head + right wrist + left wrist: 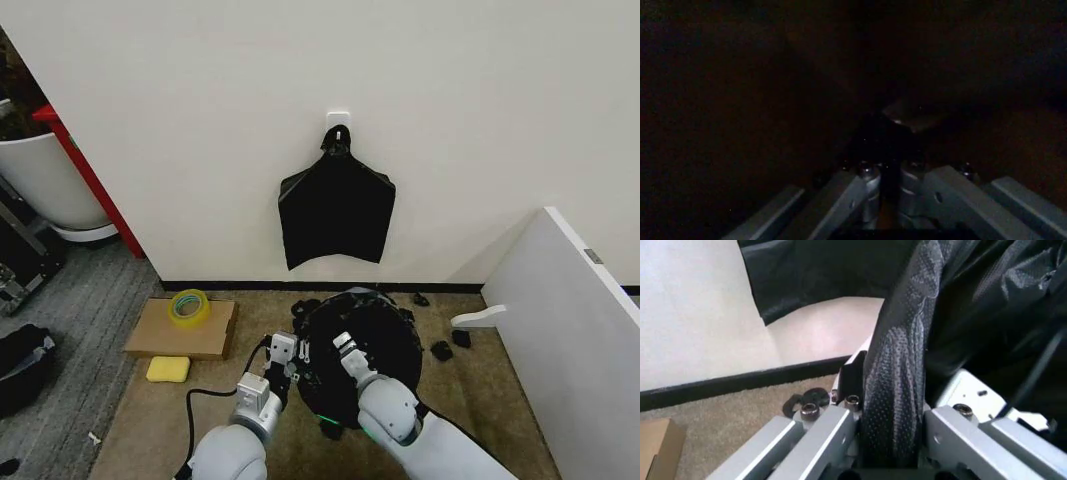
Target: Place the garbage bag over the trash bin.
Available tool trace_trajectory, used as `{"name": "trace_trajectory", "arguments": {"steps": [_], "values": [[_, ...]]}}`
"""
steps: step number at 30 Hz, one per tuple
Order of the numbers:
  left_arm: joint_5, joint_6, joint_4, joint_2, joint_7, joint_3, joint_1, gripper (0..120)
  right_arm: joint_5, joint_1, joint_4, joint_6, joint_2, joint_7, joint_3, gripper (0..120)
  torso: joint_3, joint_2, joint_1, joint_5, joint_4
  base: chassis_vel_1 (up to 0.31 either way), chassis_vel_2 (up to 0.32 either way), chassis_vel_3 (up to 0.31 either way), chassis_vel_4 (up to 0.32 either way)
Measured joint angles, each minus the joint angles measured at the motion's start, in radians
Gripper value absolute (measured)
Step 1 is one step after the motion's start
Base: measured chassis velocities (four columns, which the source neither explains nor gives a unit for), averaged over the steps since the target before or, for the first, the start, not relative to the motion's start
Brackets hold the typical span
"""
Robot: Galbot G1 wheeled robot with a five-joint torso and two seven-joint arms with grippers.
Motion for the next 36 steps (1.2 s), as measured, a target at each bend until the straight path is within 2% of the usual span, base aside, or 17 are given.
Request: {"name": "trace_trajectory", "arguments": {"steps": [3,11,20,30,36], "values": [[0.005,-0.002,-0.001,0.005,0.002,0.001,0.005,1,0.012,0.014,-0.015,0.0,0.007,0.012,0.005,0,0.0,0.0,0.0,0.0002,0.0002,0.0,0.0,0.0,0.0],[0.002,-0.002,-0.015,0.007,0.004,-0.005,0.006,1,0.036,0.008,-0.026,0.001,-0.041,0.023,-0.004,0,0.0,0.0,0.0,0.0,-0.0002,0.0,0.0,0.0,0.0],[0.01,-0.006,-0.028,0.014,0.011,-0.006,0.027,1,0.072,0.019,-0.024,0.003,-0.004,0.038,-0.019,0,0.0,0.0,0.0,0.0002,0.0001,0.0,0.0,0.0,0.0],[0.015,-0.006,-0.043,0.019,0.014,-0.009,0.035,1,0.085,0.008,-0.013,0.002,-0.044,0.044,-0.016,0,0.0,0.0,0.0,0.0,-0.0003,0.0,0.0,0.0,0.0],[0.019,-0.006,-0.045,0.018,0.016,-0.008,0.039,1,0.071,-0.003,0.0,0.002,-0.031,0.035,-0.02,0,0.0,0.0,0.0,0.0,-0.0001,0.0,0.0,0.0,0.0]]}}
